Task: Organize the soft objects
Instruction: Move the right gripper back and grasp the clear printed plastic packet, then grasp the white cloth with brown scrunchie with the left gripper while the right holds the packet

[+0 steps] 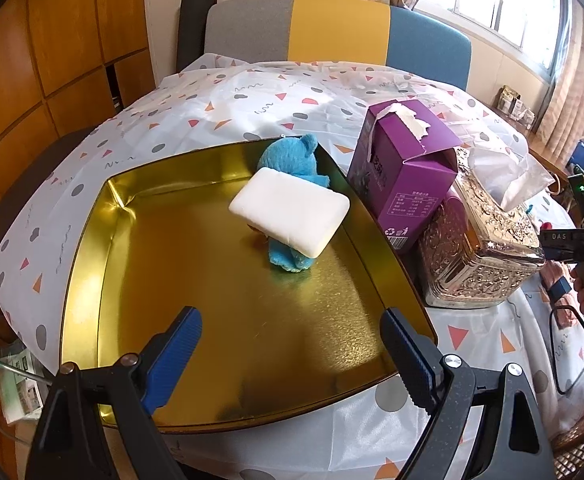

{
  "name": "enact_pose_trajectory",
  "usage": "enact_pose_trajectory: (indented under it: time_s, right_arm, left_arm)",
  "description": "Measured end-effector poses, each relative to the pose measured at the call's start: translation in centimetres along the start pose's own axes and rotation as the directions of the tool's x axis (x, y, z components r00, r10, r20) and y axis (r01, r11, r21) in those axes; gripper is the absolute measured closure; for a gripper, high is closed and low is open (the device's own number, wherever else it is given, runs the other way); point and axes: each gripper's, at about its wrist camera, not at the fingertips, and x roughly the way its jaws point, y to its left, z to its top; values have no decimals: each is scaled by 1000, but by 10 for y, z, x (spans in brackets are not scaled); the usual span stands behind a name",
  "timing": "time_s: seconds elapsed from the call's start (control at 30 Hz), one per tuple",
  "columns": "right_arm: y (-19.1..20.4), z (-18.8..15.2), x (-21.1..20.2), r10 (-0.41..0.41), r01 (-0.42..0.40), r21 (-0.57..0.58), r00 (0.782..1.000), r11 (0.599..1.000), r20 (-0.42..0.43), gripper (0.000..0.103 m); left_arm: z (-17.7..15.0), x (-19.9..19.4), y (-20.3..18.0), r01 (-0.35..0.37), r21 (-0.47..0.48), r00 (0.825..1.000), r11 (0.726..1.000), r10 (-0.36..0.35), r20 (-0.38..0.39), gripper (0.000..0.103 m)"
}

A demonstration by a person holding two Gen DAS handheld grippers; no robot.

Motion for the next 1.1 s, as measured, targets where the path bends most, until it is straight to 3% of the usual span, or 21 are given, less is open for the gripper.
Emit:
enact_pose_trajectory:
  time_s: [0.13, 0.23, 0.4, 0.43, 0.47, 0.5, 0.53, 0.63, 0.7, 0.8, 0.93, 1.1]
  right_arm:
    - [7, 3, -11, -24, 26, -19, 995, 999, 95, 24]
    - [18, 4, -13, -38, 45, -52, 990, 998, 139, 21]
    - [31, 4, 9, -89, 96, -104, 993, 990, 74, 21]
    - [33, 3, 14, -119, 125, -117, 991, 985, 60, 21]
    - [34, 1, 18, -142, 147, -131, 989, 980, 47, 32]
    - [35, 0, 19, -148, 154, -142, 988, 978, 49, 34]
    - [36, 0, 16, -139, 146, -144, 989, 979, 55, 45]
    - [28, 2, 1, -123, 132, -104, 989, 986, 86, 50]
    - [16, 5, -12, -73, 81, -60, 990, 995, 118, 50]
    - [1, 9, -32, -66, 66, 9, 981, 998, 183, 50]
    - [-25, 9, -47, -146, 119, 129, 964, 984, 222, 50]
    - [-59, 11, -58, -208, 135, 292, 949, 947, 238, 50]
  left_arm:
    - [-1, 1, 0, 1, 0, 1000, 1000, -1, -2, 12]
    - [-1, 1, 0, 1, -3, 1000, 1000, -1, -1, 12]
    - [0, 3, 1, 4, 0, 1000, 1000, -4, -6, 12]
    - [1, 2, 1, 6, 3, 1000, 1000, -6, -5, 12]
    - [2, 1, 0, 11, 7, 1000, 1000, -11, -1, 13]
    - [4, 0, 0, 21, 11, 1000, 1000, -21, 3, 14]
    - [5, -2, -1, 28, 17, 1000, 999, -28, 12, 14]
    - [16, -15, -4, 56, 44, 997, 997, -58, 59, 14]
    - [26, -24, -9, 73, 74, 993, 995, -80, 87, 14]
    - [46, -34, -21, 98, 126, 986, 987, -113, 119, 14]
    - [76, -44, -48, 138, 192, 976, 972, -166, 140, 13]
    - [113, -43, -98, 194, 283, 969, 939, -229, 95, 13]
